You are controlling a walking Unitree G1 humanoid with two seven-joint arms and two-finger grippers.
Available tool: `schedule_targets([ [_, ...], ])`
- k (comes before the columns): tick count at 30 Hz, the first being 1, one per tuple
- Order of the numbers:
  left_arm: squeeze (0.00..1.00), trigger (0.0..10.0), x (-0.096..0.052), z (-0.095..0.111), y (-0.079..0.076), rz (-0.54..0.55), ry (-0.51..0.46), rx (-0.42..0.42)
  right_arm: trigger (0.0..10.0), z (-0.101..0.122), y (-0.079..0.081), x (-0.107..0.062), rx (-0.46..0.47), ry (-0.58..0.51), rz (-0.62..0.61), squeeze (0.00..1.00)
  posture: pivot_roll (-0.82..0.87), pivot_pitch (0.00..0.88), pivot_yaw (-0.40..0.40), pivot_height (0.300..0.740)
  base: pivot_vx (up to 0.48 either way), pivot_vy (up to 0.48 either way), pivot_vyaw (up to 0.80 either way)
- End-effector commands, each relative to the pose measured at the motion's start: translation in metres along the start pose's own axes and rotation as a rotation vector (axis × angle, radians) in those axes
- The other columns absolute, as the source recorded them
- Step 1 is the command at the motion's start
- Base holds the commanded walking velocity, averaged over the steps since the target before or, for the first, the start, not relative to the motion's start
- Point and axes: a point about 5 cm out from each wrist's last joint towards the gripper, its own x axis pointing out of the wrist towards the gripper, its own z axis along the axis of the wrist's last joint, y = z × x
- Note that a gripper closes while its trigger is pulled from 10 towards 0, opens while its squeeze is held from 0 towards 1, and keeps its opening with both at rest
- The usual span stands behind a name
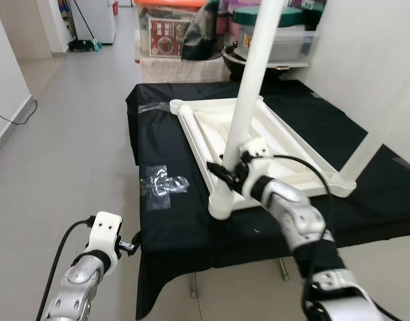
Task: Building children table
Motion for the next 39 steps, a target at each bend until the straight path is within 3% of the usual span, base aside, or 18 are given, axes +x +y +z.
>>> schedule_targets([
  [1,0.00,10.0,0.000,0.002,-0.006,-0.031,-0.015,-0.010,0.0,0.008,-0.037,-0.014,0.016,-0.032,-0.391,0.00,0.04,0.000,-0.096,0.740,0.000,0.000,0.00],
  [4,0.00,10.0,-0.001,0.002,-0.008,-0.037,-0.021,-0.014,0.0,0.004,-0.042,-0.039,0.075,-0.023,-0.729,0.00,0.04,0.000,-0.091,0.740,0.000,0.000,0.00],
  [5,0.00,10.0,-0.001,0.002,-0.009,-0.041,-0.021,-0.016,10.0,0.004,-0.026,-0.038,0.101,-0.034,-0.671,0.00,0.04,0.000,-0.088,0.740,0.000,0.000,0.00],
  [6,0.00,10.0,-0.001,0.002,-0.009,-0.041,-0.021,-0.016,10.0,0.004,-0.026,-0.038,0.101,-0.034,-0.671,0.00,0.04,0.000,-0.088,0.740,0.000,0.000,0.00],
  [9,0.00,10.0,0.000,0.001,-0.012,-0.059,-0.018,-0.015,10.0,0.018,0.029,-0.033,0.149,-0.142,-0.401,0.00,0.03,0.000,-0.078,0.740,0.000,0.000,0.00],
  [10,0.00,10.0,0.000,0.001,-0.012,-0.065,-0.017,-0.013,10.0,0.024,0.042,-0.033,0.165,-0.196,-0.323,0.57,0.02,0.000,-0.071,0.740,0.000,0.000,0.00],
  [11,0.00,10.0,0.000,0.001,-0.012,-0.065,-0.017,-0.013,10.0,0.024,0.042,-0.033,0.165,-0.196,-0.323,0.57,0.02,0.000,-0.071,0.740,0.000,0.000,0.00],
  [12,0.00,10.0,0.001,0.002,-0.012,-0.068,-0.017,-0.012,10.0,0.030,0.052,-0.032,0.175,-0.231,-0.239,1.00,0.02,0.000,-0.073,0.740,0.000,0.000,0.00],
  [15,0.00,10.0,0.001,0.002,-0.012,-0.070,-0.016,-0.012,10.0,0.033,0.057,-0.031,0.188,-0.239,-0.183,1.00,0.02,0.000,-0.074,0.740,0.000,0.000,0.00],
  [16,0.00,10.0,0.002,0.003,-0.011,-0.071,-0.017,-0.012,10.0,0.047,0.054,-0.026,0.164,-0.246,0.041,0.00,0.02,0.000,-0.081,0.740,0.000,0.000,0.00],
  [20,0.00,10.0,0.000,0.002,-0.012,-0.071,-0.019,-0.016,10.0,0.058,0.045,-0.037,-0.015,-0.162,0.401,0.00,0.03,0.000,-0.094,0.740,0.000,0.000,0.00],
  [30,0.00,10.0,0.000,0.000,-0.013,-0.063,-0.017,-0.023,10.0,0.031,0.043,-0.027,-0.173,-0.037,0.539,0.00,0.05,0.000,-0.109,0.740,0.000,0.000,0.00],
  [31,0.00,10.0,-0.001,0.000,-0.013,-0.061,-0.018,-0.023,6.2,0.024,0.046,-0.022,-0.181,-0.021,0.531,0.00,0.06,0.000,-0.111,0.740,0.000,0.000,0.00],
  [32,0.00,10.0,-0.002,0.000,-0.010,-0.055,-0.018,-0.020,0.0,0.014,0.045,-0.011,-0.165,0.032,0.440,0.00,0.07,0.000,-0.113,0.740,0.000,0.000,0.00],
  [35,0.00,10.0,-0.002,0.000,-0.009,-0.053,-0.017,-0.020,0.0,0.011,0.039,-0.007,-0.160,0.045,0.343,0.00,0.07,0.000,-0.112,0.740,0.000,0.000,0.00],
  [36,0.00,10.0,-0.003,-0.001,-0.008,-0.052,-0.015,-0.019,0.0,0.006,0.020,-0.002,-0.119,0.086,0.108,0.00,0.06,0.000,-0.107,0.740,0.000,0.000,0.00],
  [38,0.00,10.0,-0.003,-0.001,-0.008,-0.052,-0.015,-0.019,0.0,0.006,0.020,-0.002,-0.119,0.086,0.108,0.00,0.06,0.000,-0.107,0.740,0.000,0.000,0.00],
  [39,0.00,10.0,-0.004,-0.001,-0.008,-0.051,-0.014,-0.018,0.0,0.001,0.004,-0.001,-0.084,0.115,-0.084,0.00,0.05,0.000,-0.105,0.740,0.000,0.000,0.00],
])
